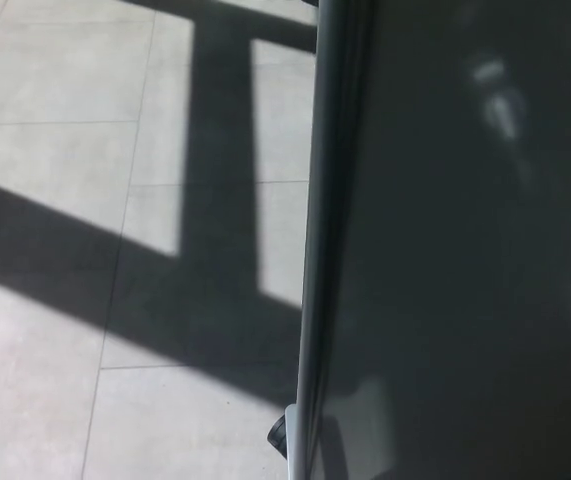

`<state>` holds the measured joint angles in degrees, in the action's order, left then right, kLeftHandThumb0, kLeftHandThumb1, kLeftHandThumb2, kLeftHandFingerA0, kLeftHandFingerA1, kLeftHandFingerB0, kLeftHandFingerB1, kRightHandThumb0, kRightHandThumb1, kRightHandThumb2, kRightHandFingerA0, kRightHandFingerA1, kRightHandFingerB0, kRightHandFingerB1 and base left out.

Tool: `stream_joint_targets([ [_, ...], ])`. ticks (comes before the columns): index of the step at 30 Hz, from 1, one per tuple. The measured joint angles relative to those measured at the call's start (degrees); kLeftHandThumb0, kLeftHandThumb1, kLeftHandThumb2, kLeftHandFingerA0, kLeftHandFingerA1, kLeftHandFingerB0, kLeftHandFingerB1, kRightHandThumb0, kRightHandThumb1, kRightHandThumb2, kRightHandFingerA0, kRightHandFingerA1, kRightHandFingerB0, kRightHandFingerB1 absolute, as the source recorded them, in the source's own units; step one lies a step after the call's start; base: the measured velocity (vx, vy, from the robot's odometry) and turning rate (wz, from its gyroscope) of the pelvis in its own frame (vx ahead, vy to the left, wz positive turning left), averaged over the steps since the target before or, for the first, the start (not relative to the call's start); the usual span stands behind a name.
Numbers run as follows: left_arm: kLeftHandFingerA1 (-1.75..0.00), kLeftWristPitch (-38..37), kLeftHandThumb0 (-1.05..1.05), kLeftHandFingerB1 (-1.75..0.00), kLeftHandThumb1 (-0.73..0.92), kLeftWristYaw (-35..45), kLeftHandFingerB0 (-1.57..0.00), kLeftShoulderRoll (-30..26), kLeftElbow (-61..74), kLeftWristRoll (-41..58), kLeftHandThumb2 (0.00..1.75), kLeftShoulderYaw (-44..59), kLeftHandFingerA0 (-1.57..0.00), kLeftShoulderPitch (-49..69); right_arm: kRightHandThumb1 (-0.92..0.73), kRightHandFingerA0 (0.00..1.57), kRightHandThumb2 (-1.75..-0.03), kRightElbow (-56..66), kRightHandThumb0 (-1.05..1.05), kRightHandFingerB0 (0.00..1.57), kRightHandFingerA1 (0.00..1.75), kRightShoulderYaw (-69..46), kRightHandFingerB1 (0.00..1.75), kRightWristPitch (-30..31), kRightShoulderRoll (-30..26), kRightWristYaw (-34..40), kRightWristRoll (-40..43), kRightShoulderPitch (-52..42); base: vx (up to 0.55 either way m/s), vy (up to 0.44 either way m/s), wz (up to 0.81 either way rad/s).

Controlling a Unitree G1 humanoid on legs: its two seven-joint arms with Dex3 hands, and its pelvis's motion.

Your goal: A white board is being place on the right hand side and parallel to the robot and the robot uses its left hand to grab on the leftside of the whiteboard and drag the whiteboard from the right hand side to the left hand side

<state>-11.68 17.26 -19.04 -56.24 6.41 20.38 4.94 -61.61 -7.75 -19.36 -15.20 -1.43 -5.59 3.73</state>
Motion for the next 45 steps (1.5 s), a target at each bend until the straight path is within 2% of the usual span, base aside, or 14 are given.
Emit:
stream_joint_targets([
  [7, -0.39, -3.3, -0.44, -0.35, 0.67, 4.4, -0.20, 0.4, 1.6, 2.9, 0.72, 3.0, -0.25, 1.7, -0.71, 0.74, -0.62, -2.5, -0.71, 0.40, 0.83, -3.5, 0.47, -6.0, -0.5, 0.0, 1.5, 0.1, 0.00, 0.000, 0.00],
  [17, -0.37, -1.4, -0.48, -0.32, 0.59, 11.1, -0.12, 2.9, 25.3, 8.1, 0.69, 1.0, -0.16, 3.9, -0.75, 0.72, -0.63, -0.9, -0.73, 0.37, 0.83, -9.3, 0.45, -8.1, -0.6, -1.9, 5.8, 0.4, 0.00, 0.000, 0.00],
  [18, -0.48, -0.4, -0.28, -0.47, 0.55, 11.4, 0.00, 3.0, 28.1, 8.4, 1.02, 0.2, -0.02, 3.7, -0.75, 0.72, -0.63, -0.9, -0.71, 0.36, 0.84, -9.7, 0.45, -8.1, -0.5, -2.2, 6.3, 0.5, 0.00, 0.000, 0.00],
  [19, -0.41, 0.4, -0.50, -0.33, 0.51, 11.8, -0.09, 3.0, 30.2, 8.7, 0.70, -0.4, -0.19, 3.4, -0.76, 0.72, -0.63, -0.9, -0.73, 0.36, 0.84, -10.0, 0.45, -8.1, -0.5, -2.3, 6.5, 0.5, 0.00, 0.000, 0.00],
  [20, -0.48, 1.4, -0.28, -0.47, 0.52, 12.1, 0.00, 3.0, 32.6, 9.0, 1.00, -1.2, -0.03, 2.8, -0.76, 0.72, -0.63, -0.9, -0.73, 0.36, 0.84, -10.2, 0.45, -8.1, -0.5, -2.5, 6.7, 0.6, 0.00, 0.000, 0.00],
  [22, -0.49, 2.9, -0.28, -0.48, 0.53, 12.3, 0.00, 3.0, 36.0, 9.4, 1.00, -2.5, -0.03, 1.2, -0.75, 0.72, -0.63, -0.9, -0.73, 0.36, 0.83, -10.5, 0.45, -8.1, -0.5, -2.8, 7.0, 0.7, 0.00, 0.000, 0.00],
  [23, -0.33, 3.7, -0.45, -0.24, 0.60, 12.3, -0.02, 3.0, 37.6, 9.5, 0.58, -3.2, -0.15, 0.3, -0.75, 0.73, -0.63, -0.9, -0.71, 0.36, 0.82, -10.6, 0.43, -8.1, -0.5, -3.0, 7.1, 0.8, 0.00, 0.000, 0.00],
  [26, -0.34, 6.7, -0.53, -0.17, 0.55, 12.6, -0.04, 2.7, 42.6, 9.8, 0.67, -5.9, -0.09, -3.1, -0.76, 0.72, -0.63, -0.9, -0.71, 0.35, 0.82, -10.8, 0.42, -8.0, -0.5, -3.5, 7.5, 1.0, 0.00, 0.000, 0.00],
  [28, -0.31, 8.5, -0.52, -0.20, 0.61, 12.8, 0.00, 2.4, 45.0, 9.7, 0.59, -7.9, -0.08, -5.4, -0.75, 0.72, -0.63, -0.9, -0.71, 0.35, 0.82, -10.8, 0.42, -8.0, -0.5, -3.7, 7.7, 1.1, 0.00, 0.000, 0.00],
  [33, -0.36, 12.9, -0.56, -0.21, 0.38, 13.1, 0.00, 1.1, 49.9, 9.2, 0.78, -14.0, 0.00, -12.9, -0.75, 0.75, -0.63, -1.1, -0.72, 0.36, 0.84, -10.6, 0.41, -8.1, -0.5, -4.1, 8.0, 1.2, 0.00, 0.000, 0.00],
  [42, -0.44, 19.0, -0.61, -0.19, 0.38, 13.7, 0.00, 0.8, 46.8, 7.8, 0.80, -21.9, -0.06, -27.1, -0.75, 0.79, -0.64, -1.6, -0.74, 0.36, 0.86, -9.7, 0.43, -8.3, -0.5, -4.8, 8.3, 1.1, 0.00, 0.000, 0.00],
  [43, -0.39, 19.2, -0.64, -0.16, 0.38, 13.6, -0.02, 0.9, 45.7, 7.5, 0.72, -22.5, -0.08, -28.4, -0.57, 0.79, -1.05, -1.6, -0.69, 0.29, 0.87, -9.5, 0.55, -8.4, -0.5, -4.8, 8.3, 1.0, 0.00, 0.000, 0.00],
  [44, -0.30, 19.5, -0.65, -0.20, 0.48, 13.6, -0.04, 1.1, 45.0, 7.2, 0.56, -23.0, -0.11, -29.4, -0.76, 0.80, -0.62, -1.6, -0.73, 0.38, 0.86, -9.4, 0.42, -8.4, -0.5, -4.9, 8.3, 1.0, 0.00, 0.000, 0.00],
  [45, -0.32, 19.6, -0.63, -0.15, 0.40, 13.6, -0.04, 1.2, 44.7, 7.1, 0.77, -23.3, -0.04, -30.0, -0.60, 0.80, -1.06, -1.7, -0.75, 0.30, 0.87, -9.3, 0.55, -8.5, -0.5, -4.9, 8.3, 1.0, 0.00, 0.000, 0.00],
])
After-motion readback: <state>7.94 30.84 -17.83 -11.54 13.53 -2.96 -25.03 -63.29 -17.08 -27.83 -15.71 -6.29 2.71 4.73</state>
